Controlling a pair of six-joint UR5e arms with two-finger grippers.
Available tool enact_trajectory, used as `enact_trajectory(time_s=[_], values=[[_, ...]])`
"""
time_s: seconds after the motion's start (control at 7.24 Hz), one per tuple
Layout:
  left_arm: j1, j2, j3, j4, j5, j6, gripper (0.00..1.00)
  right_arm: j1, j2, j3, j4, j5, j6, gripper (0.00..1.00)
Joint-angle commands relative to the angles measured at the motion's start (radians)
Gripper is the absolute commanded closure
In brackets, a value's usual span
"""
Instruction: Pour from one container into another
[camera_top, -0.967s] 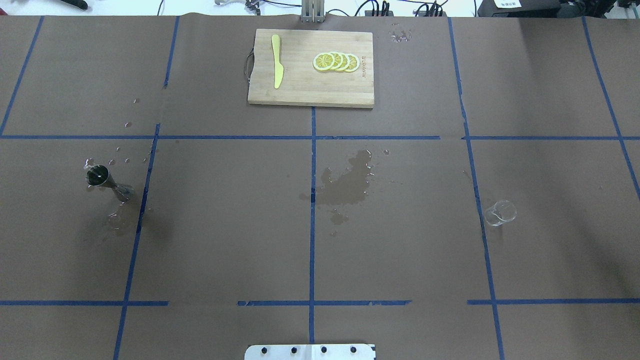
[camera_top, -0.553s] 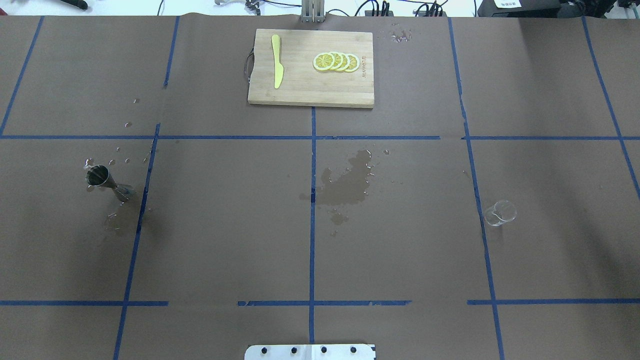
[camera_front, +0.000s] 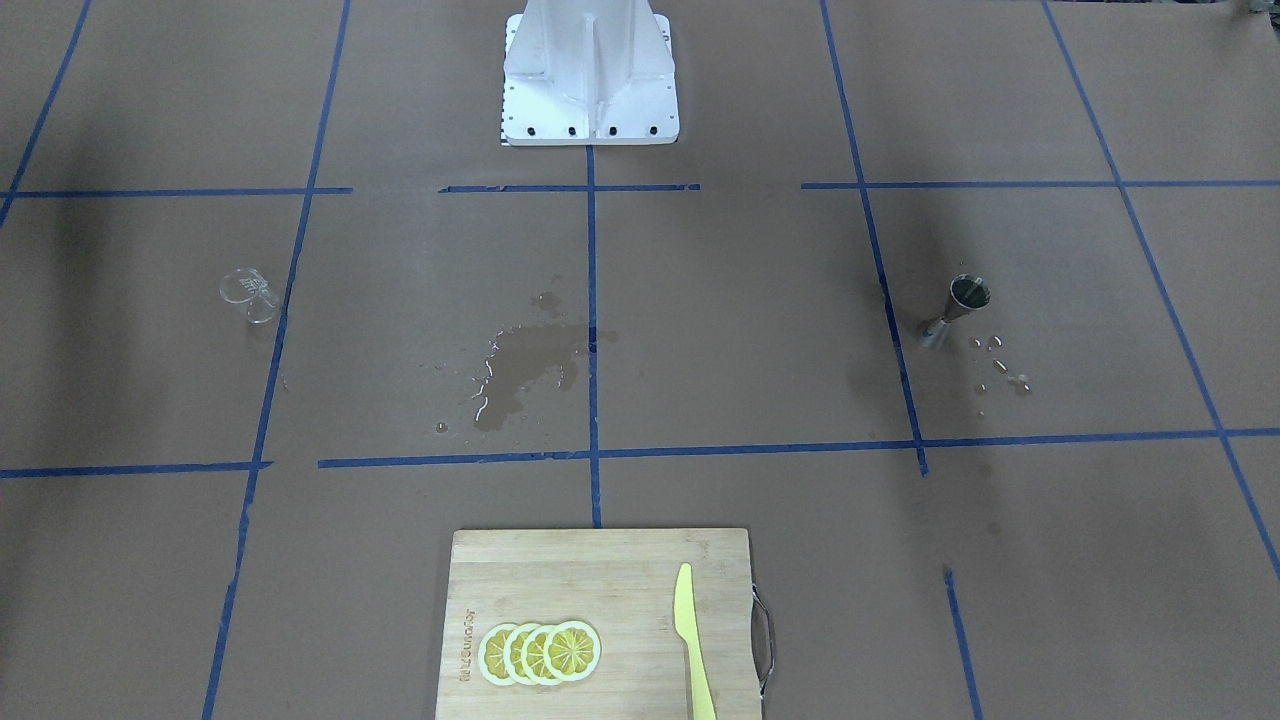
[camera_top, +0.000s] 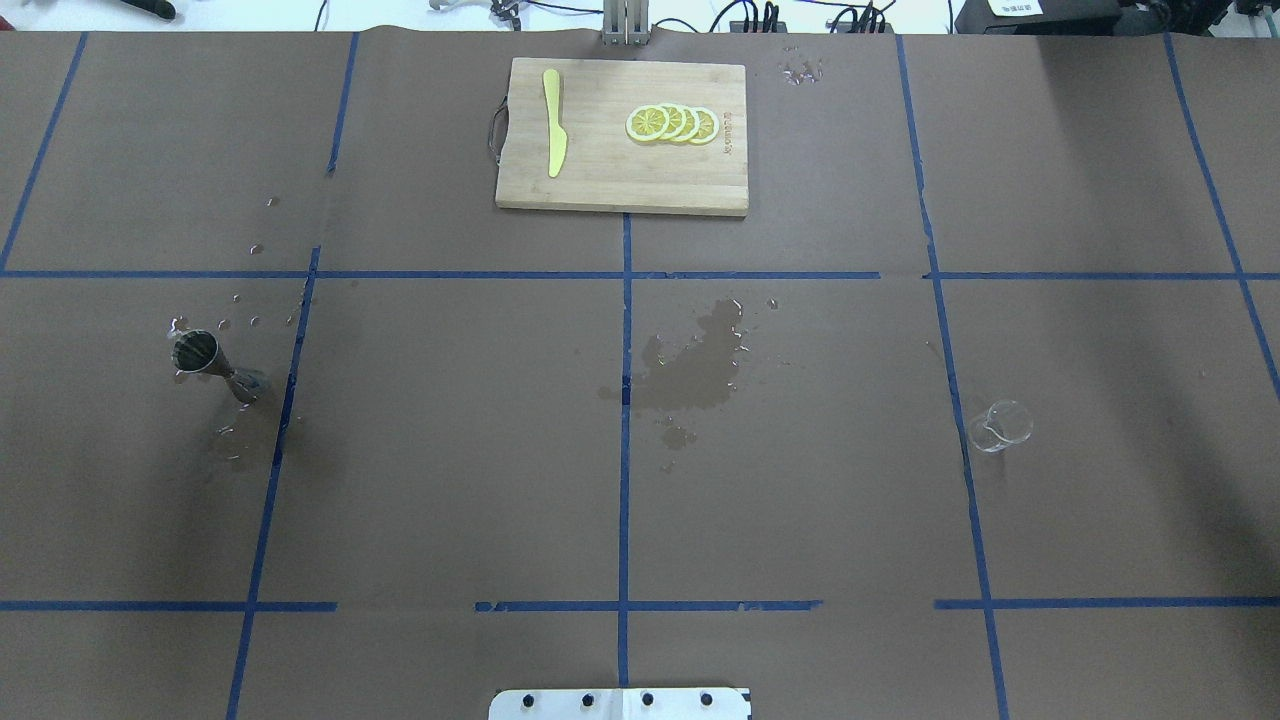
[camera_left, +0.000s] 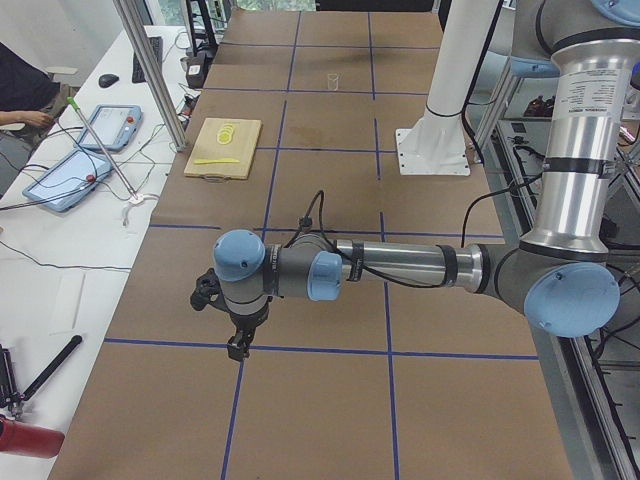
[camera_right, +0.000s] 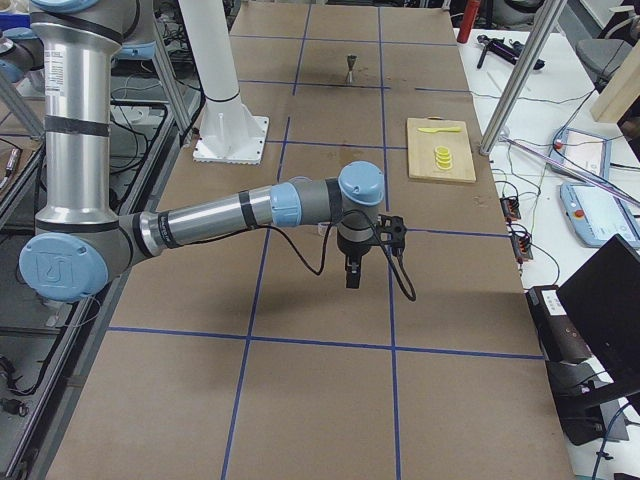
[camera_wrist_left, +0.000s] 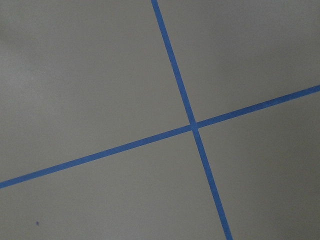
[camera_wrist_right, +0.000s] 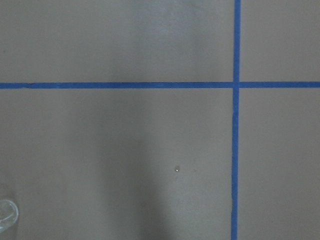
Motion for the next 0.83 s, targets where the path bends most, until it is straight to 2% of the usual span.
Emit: enact_trajectory(time_s=[0.0,0.14,0.28,0.69], values=[[0.0,0.0,0.002,-0.014,0.0,0.002,0.0,0.074,-0.011,-0.129,0.085,0.004,-0.018,0.0],[0.0,0.0,0.001,-0.014,0.0,0.002,0.0,0.094,-0.013,-0.207,0.198,0.007,-0.019,0.0],[0.0,0.0,-0.006,-0.014,0.0,0.0,0.0,0.096,-0.014,-0.246,0.264,0.009,-0.019,0.0],[0.0,-0.002,0.001,-0.014,0.0,-0.003,0.0,0.108,-0.014,-0.233,0.27,0.012,-0.015,0.0]])
